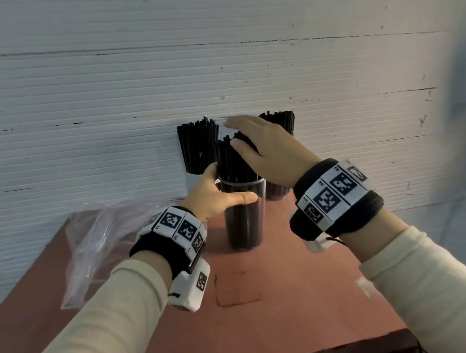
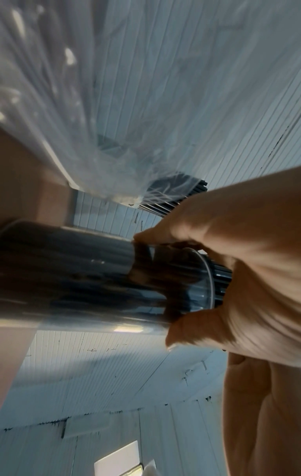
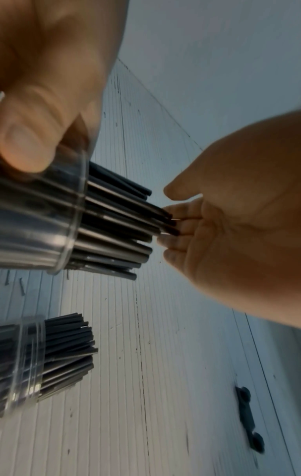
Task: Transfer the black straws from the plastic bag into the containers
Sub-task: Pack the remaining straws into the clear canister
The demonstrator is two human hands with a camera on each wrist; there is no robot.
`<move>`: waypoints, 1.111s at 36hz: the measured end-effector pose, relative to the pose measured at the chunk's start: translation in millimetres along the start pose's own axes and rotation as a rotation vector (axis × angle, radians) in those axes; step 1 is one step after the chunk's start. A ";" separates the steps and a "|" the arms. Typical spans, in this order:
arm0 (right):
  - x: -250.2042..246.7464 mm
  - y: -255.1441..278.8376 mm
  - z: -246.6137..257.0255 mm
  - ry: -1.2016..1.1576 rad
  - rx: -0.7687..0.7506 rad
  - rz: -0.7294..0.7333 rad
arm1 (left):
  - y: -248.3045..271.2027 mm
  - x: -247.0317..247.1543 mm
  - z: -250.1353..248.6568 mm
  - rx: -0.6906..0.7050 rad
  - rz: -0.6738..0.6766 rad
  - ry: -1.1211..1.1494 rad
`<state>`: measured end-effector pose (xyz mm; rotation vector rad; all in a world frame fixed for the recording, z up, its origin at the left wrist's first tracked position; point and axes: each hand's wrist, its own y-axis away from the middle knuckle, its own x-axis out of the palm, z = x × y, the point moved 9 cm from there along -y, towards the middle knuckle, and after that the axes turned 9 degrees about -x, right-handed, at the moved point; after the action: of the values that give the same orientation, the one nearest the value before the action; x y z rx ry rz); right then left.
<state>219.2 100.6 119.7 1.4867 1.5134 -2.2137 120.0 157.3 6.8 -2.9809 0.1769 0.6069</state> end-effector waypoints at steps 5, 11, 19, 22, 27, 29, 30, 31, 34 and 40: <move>20.4 11.3 0.6 0.066 0.034 0.124 | 0.3 0.2 1.7 0.000 0.001 0.011; 24.5 15.5 -1.1 0.099 0.054 0.143 | 2.0 2.9 0.2 0.017 0.003 0.021; 6.9 38.0 -37.6 -0.225 0.324 0.020 | 7.4 7.1 1.5 -0.026 0.062 0.050; 21.9 53.4 -59.2 -0.403 0.478 0.094 | 8.1 9.2 4.7 -0.066 0.072 0.116; 70.8 71.3 -79.8 -0.554 0.548 0.267 | 6.5 14.7 10.4 -0.117 0.071 0.265; 73.4 73.1 -72.9 -0.559 0.539 0.257 | 5.6 16.9 13.7 -0.123 0.080 0.292; 73.9 73.9 -69.3 -0.567 0.542 0.247 | 6.2 17.6 14.0 -0.121 0.085 0.294; 74.1 75.3 -68.2 -0.578 0.557 0.234 | 6.4 18.1 14.7 -0.119 0.088 0.284; 73.4 79.4 -72.6 -0.616 0.579 0.176 | 4.7 17.5 13.8 -0.098 0.097 0.196; 70.3 83.7 -92.5 -0.611 0.639 0.056 | -12.8 -16.9 2.4 -0.048 -0.200 0.199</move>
<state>287.9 156.9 7.3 0.7593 0.6041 -2.8836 105.3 171.9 12.2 -3.0497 -0.1231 0.2973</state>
